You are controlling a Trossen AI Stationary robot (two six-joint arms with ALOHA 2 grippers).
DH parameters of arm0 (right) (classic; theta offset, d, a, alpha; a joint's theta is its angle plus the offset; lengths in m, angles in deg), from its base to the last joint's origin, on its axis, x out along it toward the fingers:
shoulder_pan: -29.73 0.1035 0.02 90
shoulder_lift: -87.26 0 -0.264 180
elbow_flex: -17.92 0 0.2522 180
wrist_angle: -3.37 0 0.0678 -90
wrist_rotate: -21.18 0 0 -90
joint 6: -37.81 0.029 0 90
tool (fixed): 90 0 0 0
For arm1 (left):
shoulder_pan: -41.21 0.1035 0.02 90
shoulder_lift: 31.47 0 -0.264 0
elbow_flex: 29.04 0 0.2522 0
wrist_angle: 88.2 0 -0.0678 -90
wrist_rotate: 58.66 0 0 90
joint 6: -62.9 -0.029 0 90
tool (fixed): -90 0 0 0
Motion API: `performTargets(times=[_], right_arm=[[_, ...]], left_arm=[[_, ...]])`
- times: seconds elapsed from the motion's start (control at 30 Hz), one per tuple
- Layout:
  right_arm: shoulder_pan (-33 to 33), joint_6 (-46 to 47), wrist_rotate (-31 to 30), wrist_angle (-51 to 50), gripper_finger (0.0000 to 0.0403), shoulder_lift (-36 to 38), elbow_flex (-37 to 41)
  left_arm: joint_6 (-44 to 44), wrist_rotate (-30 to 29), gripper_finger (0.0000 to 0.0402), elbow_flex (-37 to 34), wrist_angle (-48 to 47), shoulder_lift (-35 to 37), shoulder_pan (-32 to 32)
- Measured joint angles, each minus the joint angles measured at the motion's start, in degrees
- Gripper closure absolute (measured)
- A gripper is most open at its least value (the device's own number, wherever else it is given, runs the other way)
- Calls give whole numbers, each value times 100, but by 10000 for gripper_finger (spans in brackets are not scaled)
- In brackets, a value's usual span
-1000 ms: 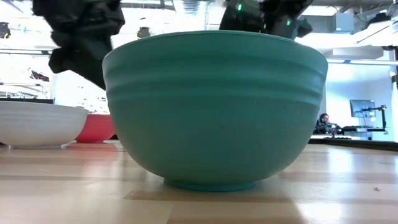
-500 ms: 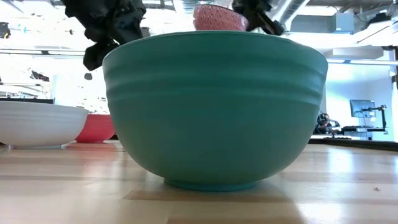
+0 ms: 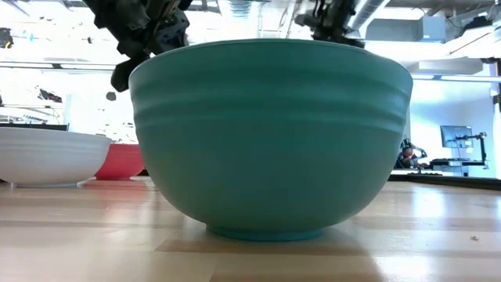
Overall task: Place and stack bowls onto a shelf
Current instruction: Stack the dark blue patterned bowl on top of the blue patterned bowl, then put the green bowl on the shelf
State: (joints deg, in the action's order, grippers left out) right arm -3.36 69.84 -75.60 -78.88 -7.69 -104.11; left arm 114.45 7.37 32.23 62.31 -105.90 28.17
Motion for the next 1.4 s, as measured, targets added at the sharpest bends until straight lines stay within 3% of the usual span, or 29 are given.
performTargets(times=[0.23,0.47,0.97,1.4], right_arm=[[-413,-211,507,-86,355,-188,9],[-376,-347,811,-167,334,-382,-9],[-375,-401,846,21,205,-337,-65],[-494,-728,637,-96,193,-305,-892]], left_arm=[[7,-51,232,0,-16,-2,2],[-39,-33,232,0,-107,0,72],[7,-24,232,0,-160,-2,88],[27,-22,232,0,-192,-2,88]])
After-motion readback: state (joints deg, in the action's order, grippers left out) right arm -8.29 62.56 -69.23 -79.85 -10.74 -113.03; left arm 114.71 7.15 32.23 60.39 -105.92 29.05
